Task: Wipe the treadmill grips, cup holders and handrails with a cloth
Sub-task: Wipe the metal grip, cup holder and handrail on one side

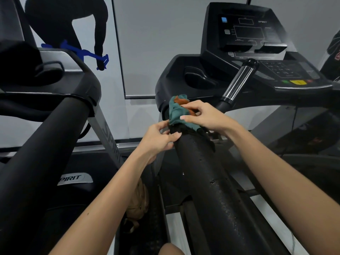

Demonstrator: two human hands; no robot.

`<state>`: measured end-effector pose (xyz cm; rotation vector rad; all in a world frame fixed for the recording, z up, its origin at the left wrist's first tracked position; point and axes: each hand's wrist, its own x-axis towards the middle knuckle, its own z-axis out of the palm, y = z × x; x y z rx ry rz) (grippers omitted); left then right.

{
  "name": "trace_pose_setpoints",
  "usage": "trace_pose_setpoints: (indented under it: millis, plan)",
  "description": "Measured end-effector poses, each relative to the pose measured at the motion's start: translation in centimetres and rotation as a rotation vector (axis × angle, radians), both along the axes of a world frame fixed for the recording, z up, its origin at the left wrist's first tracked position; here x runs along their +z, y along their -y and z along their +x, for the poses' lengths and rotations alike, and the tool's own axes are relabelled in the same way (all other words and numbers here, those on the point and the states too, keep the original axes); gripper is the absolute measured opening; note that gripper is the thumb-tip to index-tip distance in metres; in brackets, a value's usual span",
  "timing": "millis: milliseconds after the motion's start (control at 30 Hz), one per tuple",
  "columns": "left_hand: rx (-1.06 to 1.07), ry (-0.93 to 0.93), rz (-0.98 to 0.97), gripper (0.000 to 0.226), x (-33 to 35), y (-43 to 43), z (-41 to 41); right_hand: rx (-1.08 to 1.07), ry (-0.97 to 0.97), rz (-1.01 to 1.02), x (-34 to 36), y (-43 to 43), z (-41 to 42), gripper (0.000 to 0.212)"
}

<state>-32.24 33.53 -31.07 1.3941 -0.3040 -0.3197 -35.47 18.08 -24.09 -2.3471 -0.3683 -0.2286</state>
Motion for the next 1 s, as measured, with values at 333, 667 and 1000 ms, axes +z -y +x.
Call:
trace_pose_setpoints:
  millis: [333,667,1000]
  plan:
    - [0.031,-0.004,0.019,0.061,-0.5,-0.1,0.6,-0.067,0.117,-0.179,-0.1,1.5,0.2,0.014]
    - [-0.013,0.02,-0.016,0.041,-0.1,0.0,-0.1,0.007,0.01,-0.14,-0.1,0.8,0.9,0.021]
    - [0.04,-0.011,0.001,0.061,-0.3,0.0,0.1,-0.042,0.116,0.067,-2.2,2.1,-2.1,0.017]
